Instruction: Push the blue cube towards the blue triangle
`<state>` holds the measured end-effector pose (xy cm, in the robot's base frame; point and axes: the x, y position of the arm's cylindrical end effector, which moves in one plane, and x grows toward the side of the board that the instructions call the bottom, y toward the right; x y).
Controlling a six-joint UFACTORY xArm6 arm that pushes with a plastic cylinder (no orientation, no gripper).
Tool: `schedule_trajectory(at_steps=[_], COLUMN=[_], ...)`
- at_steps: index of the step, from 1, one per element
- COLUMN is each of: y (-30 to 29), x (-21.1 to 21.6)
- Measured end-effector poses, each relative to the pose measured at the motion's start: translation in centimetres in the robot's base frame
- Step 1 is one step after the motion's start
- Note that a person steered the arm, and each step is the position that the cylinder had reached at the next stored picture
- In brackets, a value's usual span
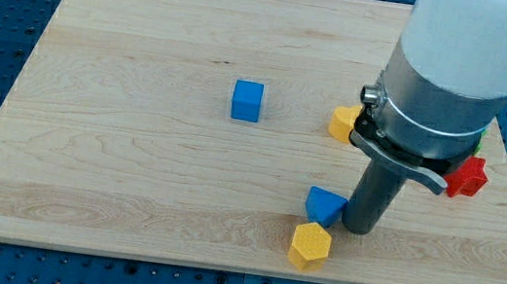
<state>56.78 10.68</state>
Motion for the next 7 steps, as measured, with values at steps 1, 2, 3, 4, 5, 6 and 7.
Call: schedule_trajectory(at_steps=[1, 2, 3, 4, 5, 6, 7], y=[-1.0, -2.1, -1.9, 2.8, 6.6, 6.8, 6.8], x=[-0.1, -0.1, -0.1, 0.0, -1.3, -3.1, -3.3])
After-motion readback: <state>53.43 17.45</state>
